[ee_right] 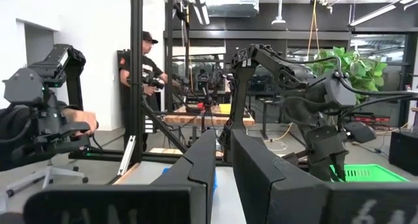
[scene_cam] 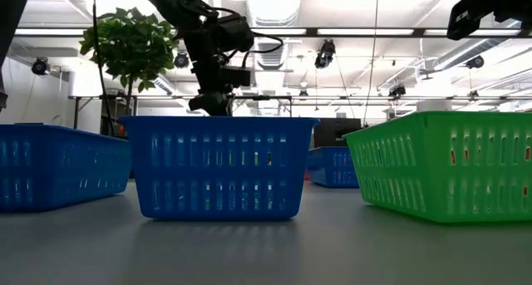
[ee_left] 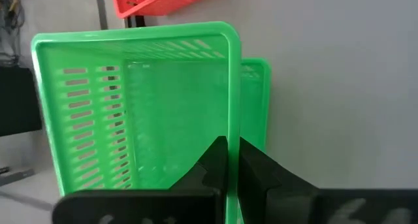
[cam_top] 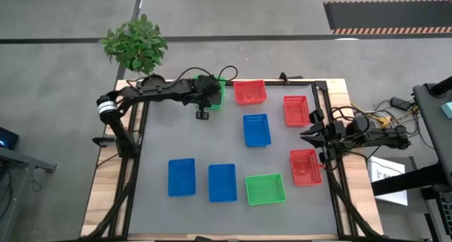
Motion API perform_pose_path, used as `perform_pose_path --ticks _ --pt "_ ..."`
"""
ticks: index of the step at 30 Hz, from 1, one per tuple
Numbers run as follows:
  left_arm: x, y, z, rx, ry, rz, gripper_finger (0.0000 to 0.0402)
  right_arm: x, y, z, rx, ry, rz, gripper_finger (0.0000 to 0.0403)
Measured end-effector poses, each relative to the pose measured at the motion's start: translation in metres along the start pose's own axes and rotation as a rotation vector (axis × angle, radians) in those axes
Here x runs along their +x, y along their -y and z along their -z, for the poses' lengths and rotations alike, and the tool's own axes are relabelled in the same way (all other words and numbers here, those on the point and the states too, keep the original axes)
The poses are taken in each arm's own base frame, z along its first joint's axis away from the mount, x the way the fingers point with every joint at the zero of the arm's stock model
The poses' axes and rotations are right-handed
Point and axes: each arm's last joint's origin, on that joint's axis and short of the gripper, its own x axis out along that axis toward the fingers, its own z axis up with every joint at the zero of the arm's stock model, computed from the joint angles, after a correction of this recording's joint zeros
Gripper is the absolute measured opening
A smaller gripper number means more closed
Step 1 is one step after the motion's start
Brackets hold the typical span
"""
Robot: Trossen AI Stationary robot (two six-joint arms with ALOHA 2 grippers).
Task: Stack baskets by color
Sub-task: Stack the middle green bin on the top green bin
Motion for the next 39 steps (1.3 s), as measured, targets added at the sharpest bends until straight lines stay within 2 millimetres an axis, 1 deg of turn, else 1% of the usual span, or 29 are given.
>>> perform_pose_path --ticks 15,39 --pt "0.0077 -0.0022 0.0069 -0.018 -0.003 0.024 0.0000 0.0000 0.0000 0.0014 0.001 -0.014 0.000 0.0043" --pt "0.0078 -0.0027 0.0073 -0.017 -0.003 0.023 0.0000 0.0000 0.0000 0.0014 0.001 -0.014 0.000 0.0043"
